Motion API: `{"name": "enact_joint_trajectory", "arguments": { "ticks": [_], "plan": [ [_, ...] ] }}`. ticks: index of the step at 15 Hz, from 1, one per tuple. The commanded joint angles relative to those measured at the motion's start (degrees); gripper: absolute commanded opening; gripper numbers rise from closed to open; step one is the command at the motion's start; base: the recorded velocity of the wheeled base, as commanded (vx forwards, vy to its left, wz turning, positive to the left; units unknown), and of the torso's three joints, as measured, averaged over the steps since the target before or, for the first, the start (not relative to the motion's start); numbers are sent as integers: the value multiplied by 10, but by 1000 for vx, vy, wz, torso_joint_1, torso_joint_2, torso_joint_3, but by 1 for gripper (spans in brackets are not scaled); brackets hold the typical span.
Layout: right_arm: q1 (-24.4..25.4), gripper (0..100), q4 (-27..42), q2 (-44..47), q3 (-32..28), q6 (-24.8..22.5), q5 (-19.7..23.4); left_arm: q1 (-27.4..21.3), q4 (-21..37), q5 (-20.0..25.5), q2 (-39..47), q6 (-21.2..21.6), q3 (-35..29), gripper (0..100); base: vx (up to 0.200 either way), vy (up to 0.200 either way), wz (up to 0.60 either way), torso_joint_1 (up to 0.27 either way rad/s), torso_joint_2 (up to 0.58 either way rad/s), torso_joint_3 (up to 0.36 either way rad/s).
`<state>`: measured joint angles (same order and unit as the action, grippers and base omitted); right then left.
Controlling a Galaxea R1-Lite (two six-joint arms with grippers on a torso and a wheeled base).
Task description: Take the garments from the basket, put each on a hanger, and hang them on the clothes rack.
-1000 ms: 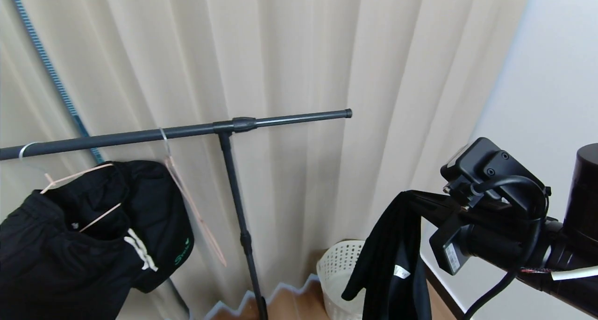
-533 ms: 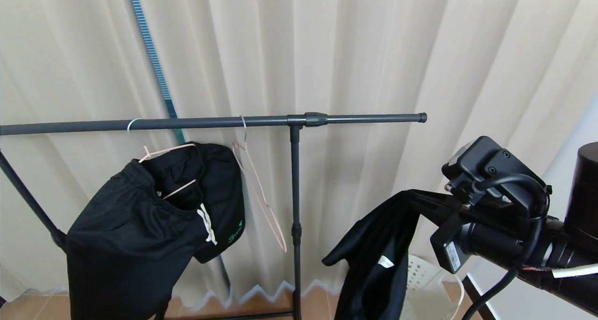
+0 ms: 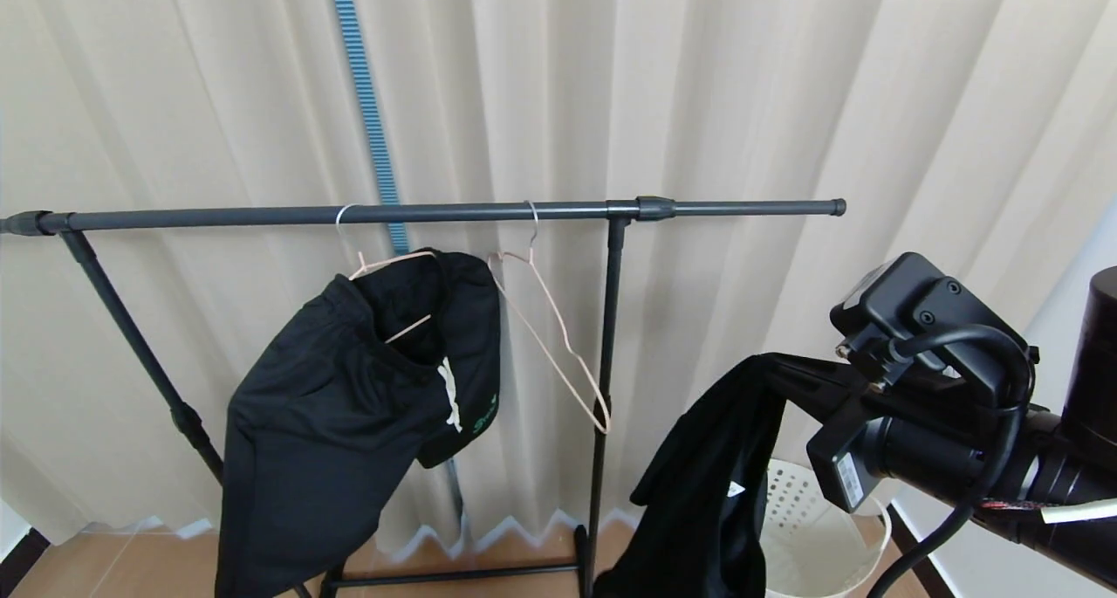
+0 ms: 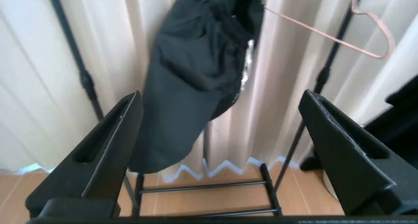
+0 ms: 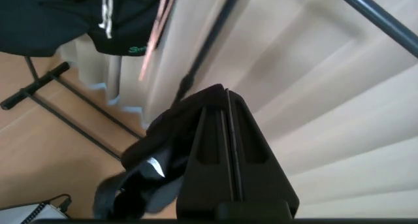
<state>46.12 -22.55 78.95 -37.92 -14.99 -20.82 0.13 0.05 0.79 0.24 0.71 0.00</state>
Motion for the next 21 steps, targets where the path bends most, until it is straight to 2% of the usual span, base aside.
{"name": "enact_joint_trajectory", "arguments": {
  "ticks": [1,2,11,14,18,21],
  "plan": [
    [0,0,0,0,0,0,0,0,0,0,0,0,0,100,0,200,0,7,2,-2],
    [0,0,0,0,0,0,0,0,0,0,0,0,0,100,0,200,0,2,-2,7],
    [0,0,0,-1,0,0,0,0,0,-1,0,-1,0,100,-200,0,0,0,5,1],
    [0,0,0,0,0,0,2,0,0,-1,0,-2,0,100,-200,200,0,4,-1,2],
    [-2,0,0,0,1,0,2,0,0,-2,0,-2,0,100,-200,0,0,0,1,0],
    [-3,0,0,1,0,0,2,0,0,-2,0,-2,0,100,0,0,0,0,0,0]
  ]
}}
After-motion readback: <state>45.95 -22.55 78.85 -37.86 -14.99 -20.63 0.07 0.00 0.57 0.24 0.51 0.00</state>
